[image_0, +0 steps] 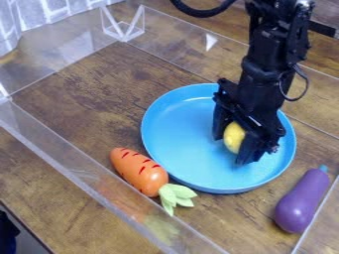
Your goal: Remove the lemon from the blue tray and put it on the table
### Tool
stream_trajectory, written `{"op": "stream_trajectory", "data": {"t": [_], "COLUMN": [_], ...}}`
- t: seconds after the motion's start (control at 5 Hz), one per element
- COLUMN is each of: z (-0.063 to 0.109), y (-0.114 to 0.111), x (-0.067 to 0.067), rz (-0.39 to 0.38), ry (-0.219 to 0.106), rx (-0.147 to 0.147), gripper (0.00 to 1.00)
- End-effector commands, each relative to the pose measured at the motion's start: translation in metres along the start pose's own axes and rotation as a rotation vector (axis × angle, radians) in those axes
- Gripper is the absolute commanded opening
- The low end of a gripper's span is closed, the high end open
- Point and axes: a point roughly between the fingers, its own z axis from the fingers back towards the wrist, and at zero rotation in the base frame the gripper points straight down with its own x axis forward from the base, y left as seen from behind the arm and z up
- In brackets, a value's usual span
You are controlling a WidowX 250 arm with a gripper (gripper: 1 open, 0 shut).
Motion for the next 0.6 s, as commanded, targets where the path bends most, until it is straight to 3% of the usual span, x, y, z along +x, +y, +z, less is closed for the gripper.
{"op": "stream_trajectory", "data": {"t": [0.0,0.4], "z": [0.049,0.06], "y": [0.013,0.018], "x": [0.008,0.005], "rz": [0.022,0.024], "ry": [-0.126,-0.13], "rx": [0.033,0.046], "gripper": [0.0,0.0]}}
